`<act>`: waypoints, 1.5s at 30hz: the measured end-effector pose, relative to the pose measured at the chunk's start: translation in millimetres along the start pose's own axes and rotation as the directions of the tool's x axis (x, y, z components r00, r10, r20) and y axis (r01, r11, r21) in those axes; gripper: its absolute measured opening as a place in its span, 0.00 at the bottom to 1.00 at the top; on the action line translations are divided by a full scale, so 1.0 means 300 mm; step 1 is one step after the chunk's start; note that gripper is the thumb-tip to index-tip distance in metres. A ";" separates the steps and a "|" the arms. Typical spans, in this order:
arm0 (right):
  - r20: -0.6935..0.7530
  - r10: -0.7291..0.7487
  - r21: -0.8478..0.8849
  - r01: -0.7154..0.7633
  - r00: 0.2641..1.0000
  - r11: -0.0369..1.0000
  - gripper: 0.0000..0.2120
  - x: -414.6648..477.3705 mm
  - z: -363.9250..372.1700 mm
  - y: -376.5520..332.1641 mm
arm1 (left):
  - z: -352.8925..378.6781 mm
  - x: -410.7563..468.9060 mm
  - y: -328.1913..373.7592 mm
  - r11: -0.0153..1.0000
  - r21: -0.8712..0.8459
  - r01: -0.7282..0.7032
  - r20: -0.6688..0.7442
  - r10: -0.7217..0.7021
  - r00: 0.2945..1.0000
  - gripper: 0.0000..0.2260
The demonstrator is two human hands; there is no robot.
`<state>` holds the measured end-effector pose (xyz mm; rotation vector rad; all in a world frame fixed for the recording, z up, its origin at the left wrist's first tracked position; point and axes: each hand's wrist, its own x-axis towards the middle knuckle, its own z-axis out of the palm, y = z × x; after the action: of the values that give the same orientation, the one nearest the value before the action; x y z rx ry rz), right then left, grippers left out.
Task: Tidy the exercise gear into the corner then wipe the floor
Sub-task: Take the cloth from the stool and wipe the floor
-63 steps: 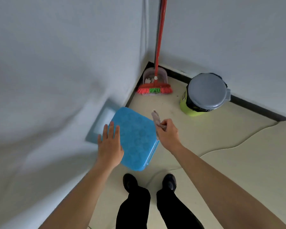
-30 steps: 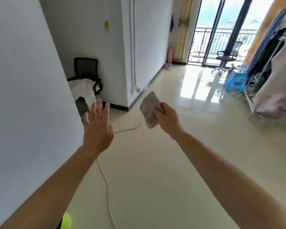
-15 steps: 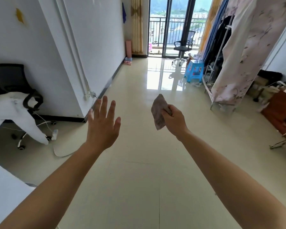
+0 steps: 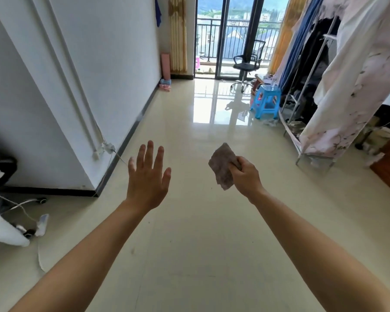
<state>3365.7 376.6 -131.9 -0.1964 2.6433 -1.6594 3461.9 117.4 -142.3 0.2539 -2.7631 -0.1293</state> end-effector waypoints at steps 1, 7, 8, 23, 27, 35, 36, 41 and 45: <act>-0.018 0.012 -0.012 -0.012 1.000 1.000 0.06 0.081 -0.006 -0.007 | 0.021 0.106 -0.003 1.000 0.000 -0.021 0.009 0.021 1.000 0.31; -0.165 0.042 -0.042 -0.049 0.985 0.998 0.07 0.576 -0.117 0.026 | 0.206 0.698 0.069 0.989 -0.054 -0.141 0.009 0.142 0.990 0.30; -0.189 0.043 -0.040 -0.051 0.981 0.998 0.07 0.669 -0.132 0.050 | 0.258 0.789 0.087 0.986 -0.058 -0.153 0.005 0.154 0.988 0.30; -0.109 0.118 0.047 -0.113 0.987 0.992 0.06 2.257 -0.087 0.239 | 0.849 2.122 0.187 0.994 0.048 -0.097 0.126 0.090 0.988 0.30; -0.013 0.080 0.052 -0.080 0.997 0.995 0.06 2.636 -0.016 0.213 | 0.970 2.428 0.127 0.997 0.066 -0.051 0.098 0.044 0.994 0.31; 0.116 0.072 -0.023 -0.070 0.991 0.997 0.08 3.508 0.193 0.330 | 1.422 3.153 0.082 0.996 0.015 0.092 0.146 -0.093 0.985 0.31; 0.139 0.092 -0.040 -0.087 0.986 0.995 0.09 3.619 0.212 0.335 | 1.468 3.257 0.089 0.993 0.010 0.119 0.174 -0.119 0.978 0.32; 0.229 0.096 -0.131 -0.067 0.969 0.989 0.08 4.119 0.232 0.280 | 1.599 3.724 0.120 0.985 0.029 0.172 0.251 -0.174 0.952 0.34; 0.251 0.053 -0.122 -0.023 0.967 0.992 0.07 4.473 0.241 0.261 | 1.684 4.006 0.135 0.980 0.076 0.183 0.258 -0.197 0.946 0.34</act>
<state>2032.5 192.6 -160.7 -0.3331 2.5347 -1.3641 2168.6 -45.5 -191.9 0.5552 -3.0041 -0.1525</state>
